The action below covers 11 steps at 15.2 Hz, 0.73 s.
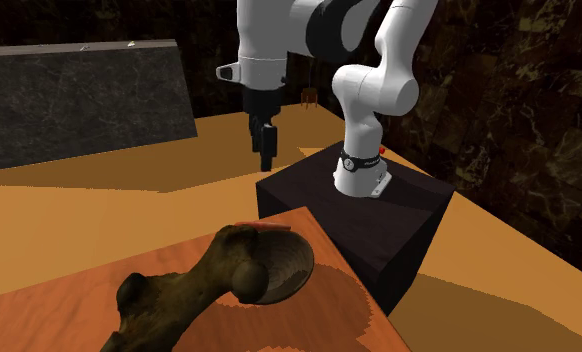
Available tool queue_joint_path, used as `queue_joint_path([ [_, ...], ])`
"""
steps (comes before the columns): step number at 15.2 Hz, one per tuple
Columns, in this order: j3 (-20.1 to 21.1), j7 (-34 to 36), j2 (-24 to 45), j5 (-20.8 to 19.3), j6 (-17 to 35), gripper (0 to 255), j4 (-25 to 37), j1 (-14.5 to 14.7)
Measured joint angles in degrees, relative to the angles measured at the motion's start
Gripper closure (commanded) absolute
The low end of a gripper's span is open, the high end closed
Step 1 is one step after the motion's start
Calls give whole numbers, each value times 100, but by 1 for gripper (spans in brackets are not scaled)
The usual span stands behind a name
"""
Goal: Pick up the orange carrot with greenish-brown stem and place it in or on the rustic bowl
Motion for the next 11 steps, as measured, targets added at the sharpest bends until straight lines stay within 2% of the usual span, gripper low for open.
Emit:
queue_joint_path([
  [5,109,414,860,32,1137,0,-382,-94],
  [11,187,898,2330,-34,2660,0,-562,-267],
])
